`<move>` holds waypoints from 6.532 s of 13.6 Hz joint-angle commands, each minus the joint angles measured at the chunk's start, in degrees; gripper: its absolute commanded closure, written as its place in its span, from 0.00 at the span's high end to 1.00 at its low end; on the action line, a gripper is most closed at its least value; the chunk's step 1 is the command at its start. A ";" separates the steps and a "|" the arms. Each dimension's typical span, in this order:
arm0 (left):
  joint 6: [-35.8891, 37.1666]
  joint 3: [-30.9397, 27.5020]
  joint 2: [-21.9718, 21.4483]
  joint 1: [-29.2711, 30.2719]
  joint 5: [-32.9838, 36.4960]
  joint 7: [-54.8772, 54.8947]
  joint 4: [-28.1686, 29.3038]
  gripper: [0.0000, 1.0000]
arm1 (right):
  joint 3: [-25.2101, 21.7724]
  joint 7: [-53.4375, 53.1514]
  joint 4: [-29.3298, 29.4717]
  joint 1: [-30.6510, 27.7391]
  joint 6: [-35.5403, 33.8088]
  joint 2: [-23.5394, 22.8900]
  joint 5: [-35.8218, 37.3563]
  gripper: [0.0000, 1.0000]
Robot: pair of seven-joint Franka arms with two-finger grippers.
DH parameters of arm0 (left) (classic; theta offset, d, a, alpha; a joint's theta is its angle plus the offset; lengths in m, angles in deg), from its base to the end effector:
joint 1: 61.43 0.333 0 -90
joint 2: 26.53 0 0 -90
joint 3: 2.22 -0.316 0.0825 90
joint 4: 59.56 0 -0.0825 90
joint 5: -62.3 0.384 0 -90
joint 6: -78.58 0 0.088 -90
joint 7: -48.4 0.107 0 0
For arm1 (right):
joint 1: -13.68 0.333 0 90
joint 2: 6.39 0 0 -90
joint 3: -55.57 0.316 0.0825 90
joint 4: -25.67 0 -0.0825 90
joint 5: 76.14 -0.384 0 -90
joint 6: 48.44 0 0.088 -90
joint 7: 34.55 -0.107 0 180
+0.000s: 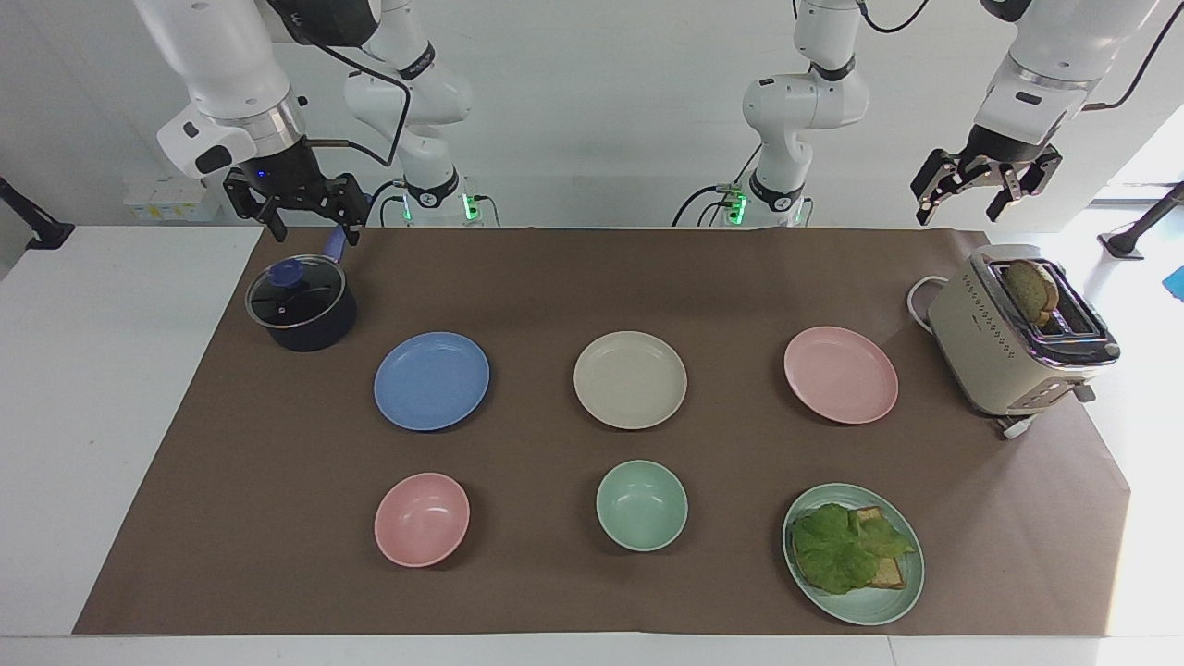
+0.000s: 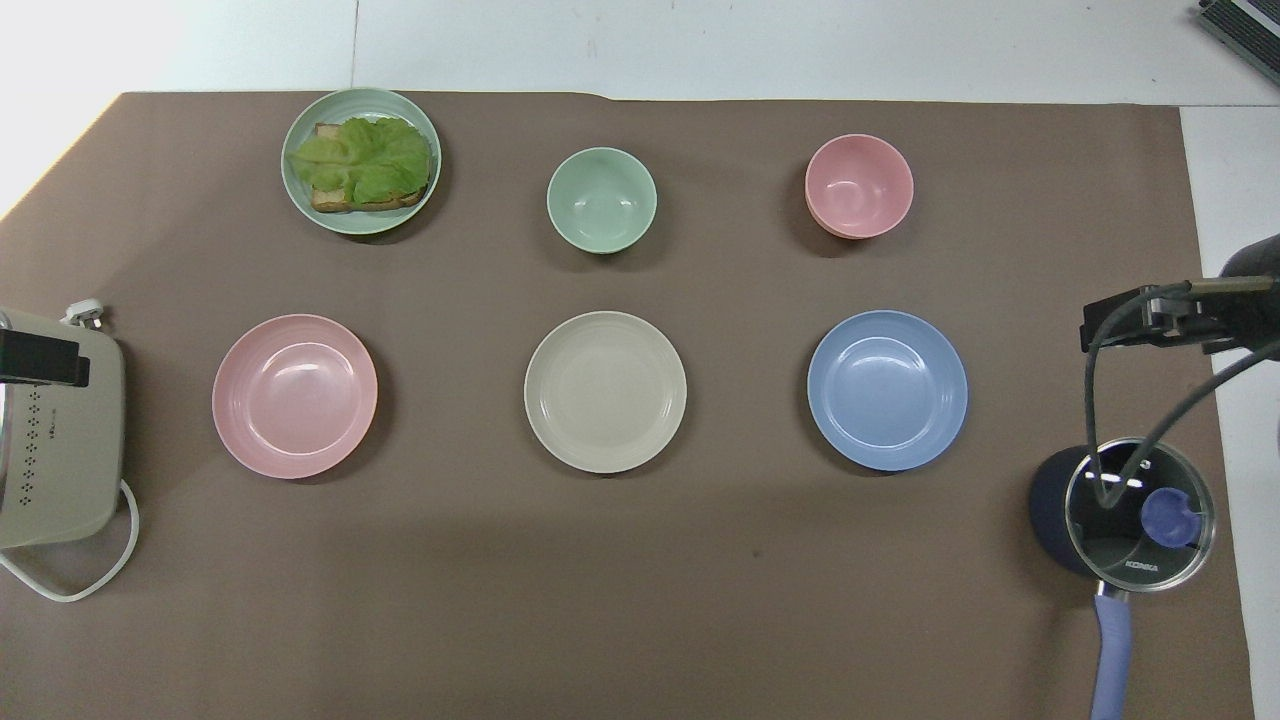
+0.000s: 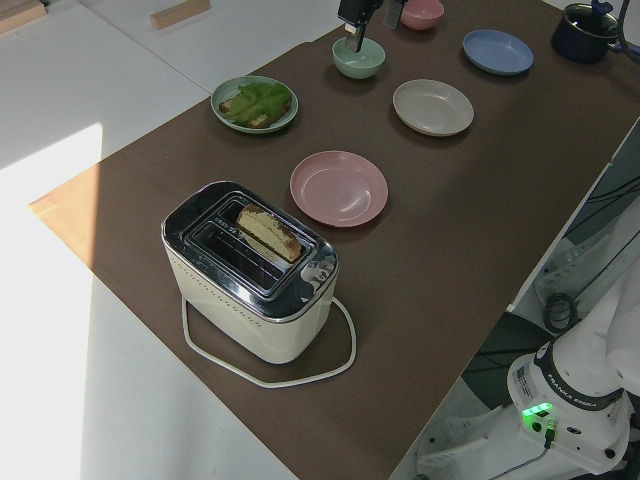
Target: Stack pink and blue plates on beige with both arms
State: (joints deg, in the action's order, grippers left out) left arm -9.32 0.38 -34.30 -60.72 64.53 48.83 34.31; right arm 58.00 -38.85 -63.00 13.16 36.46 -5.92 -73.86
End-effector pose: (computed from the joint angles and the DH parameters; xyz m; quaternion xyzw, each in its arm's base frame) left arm 0.5077 -0.0143 0.6615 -0.9994 0.0191 -0.0159 0.0223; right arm 0.5427 0.0136 0.6324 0.9991 -0.0220 -0.0277 0.0216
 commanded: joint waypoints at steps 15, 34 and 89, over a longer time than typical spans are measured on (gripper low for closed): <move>0.89 0.21 -0.32 0.18 0.94 -0.60 -0.53 1.00 | -0.23 -0.53 -2.11 -0.62 0.00 2.00 0.18 1.00; -13.95 -0.23 3.19 5.71 -0.99 -2.26 16.07 1.00 | -0.23 -0.53 -2.11 -1.15 0.00 2.00 0.18 1.00; -31.98 4.08 17.26 -21.62 -20.07 -33.39 20.04 0.32 | -0.15 -0.62 -2.11 -1.15 0.18 2.00 0.10 1.00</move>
State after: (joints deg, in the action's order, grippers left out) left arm -40.12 5.47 -16.50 -81.42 45.45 15.16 53.87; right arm 57.57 -39.09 -63.61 12.53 36.41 -5.34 -73.86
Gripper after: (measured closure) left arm 0.956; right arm 0.000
